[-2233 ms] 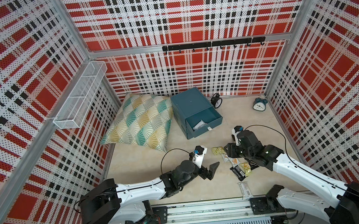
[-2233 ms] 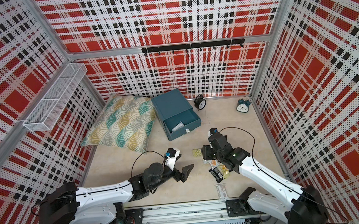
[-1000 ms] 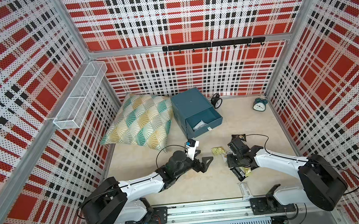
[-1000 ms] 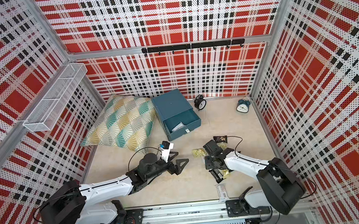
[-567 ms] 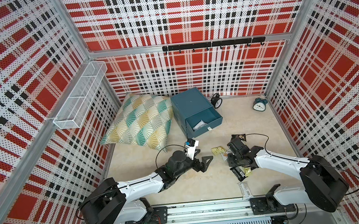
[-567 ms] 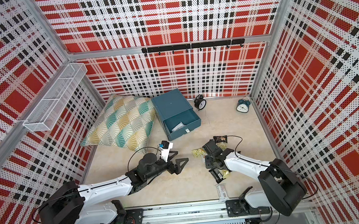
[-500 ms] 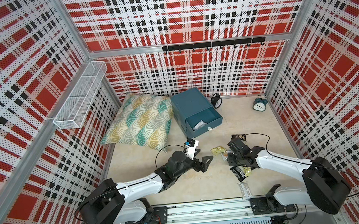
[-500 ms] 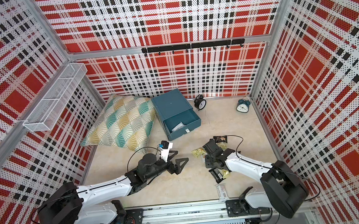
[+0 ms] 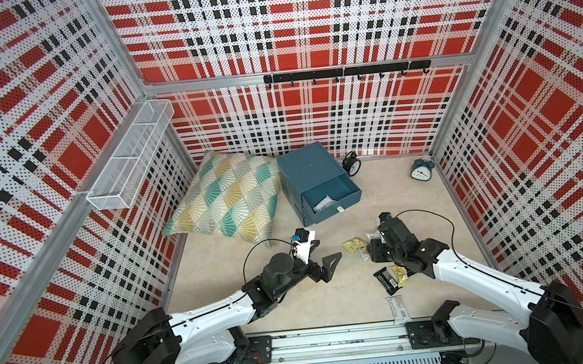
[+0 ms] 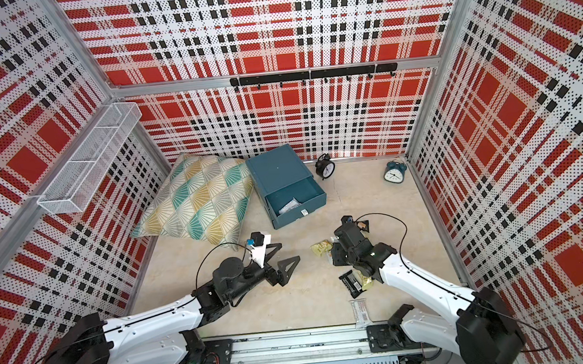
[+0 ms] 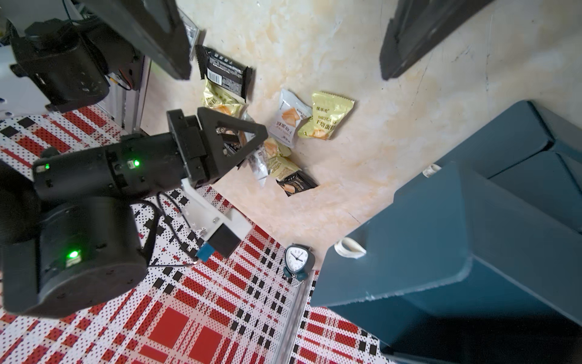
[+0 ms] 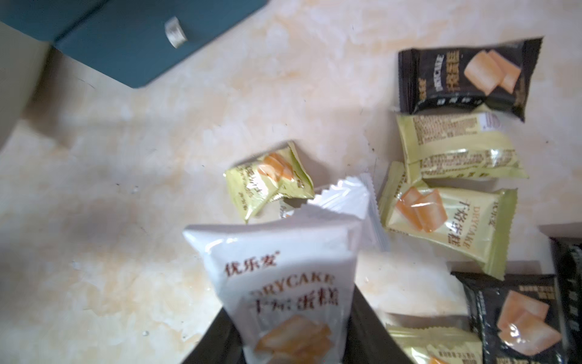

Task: Place the cookies into the drawer by color
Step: Pick up the cookie at the center of the board, then place the cookie in the drawer.

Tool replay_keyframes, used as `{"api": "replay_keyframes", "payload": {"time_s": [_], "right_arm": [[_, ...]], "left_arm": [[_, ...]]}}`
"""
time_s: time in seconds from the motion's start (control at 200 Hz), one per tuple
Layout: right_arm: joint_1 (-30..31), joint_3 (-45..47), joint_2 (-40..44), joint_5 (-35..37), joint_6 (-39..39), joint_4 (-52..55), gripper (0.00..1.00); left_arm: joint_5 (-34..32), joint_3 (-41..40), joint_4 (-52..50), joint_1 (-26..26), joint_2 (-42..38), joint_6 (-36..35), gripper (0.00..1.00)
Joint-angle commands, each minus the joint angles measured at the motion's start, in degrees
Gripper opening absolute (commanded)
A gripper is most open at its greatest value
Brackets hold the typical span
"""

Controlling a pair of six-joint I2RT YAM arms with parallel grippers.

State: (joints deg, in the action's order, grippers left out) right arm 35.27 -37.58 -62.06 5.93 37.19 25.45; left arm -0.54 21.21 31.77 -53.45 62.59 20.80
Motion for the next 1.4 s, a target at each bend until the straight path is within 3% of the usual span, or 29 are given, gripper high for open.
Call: {"api": "replay_keyframes", "payload": {"time_s": [0.0,0.356,1.062,1.187,1.393], "right_arm": [[0.4,-4.0,2.6,-1.3,0.0,-0.7,0.42],[0.4,-19.5,-2.4,-1.3,-3.8,0.3,0.45],[-3.2,-46.5,-25.8,-4.3,-12.1,3.4,0.48],[-3.8,-47.9,-28.7,-5.0,-12.2,3.9,0.53],[-3.9,-47.8,-28.5,-5.5,-12.1,5.0,0.75]], "left_arm": [[-2.2,-1.2,1.5,-0.4,-2.2,-1.1,0.99],[-3.1,-2.1,1.6,-0.4,-5.0,-1.2,0.99],[-3.1,-2.6,1.6,-0.4,-6.2,-1.5,0.99],[-3.1,-2.6,1.6,-0.4,-6.2,-1.5,0.99],[-3.2,-2.7,1.4,-0.4,-6.3,-1.5,0.99]]}}
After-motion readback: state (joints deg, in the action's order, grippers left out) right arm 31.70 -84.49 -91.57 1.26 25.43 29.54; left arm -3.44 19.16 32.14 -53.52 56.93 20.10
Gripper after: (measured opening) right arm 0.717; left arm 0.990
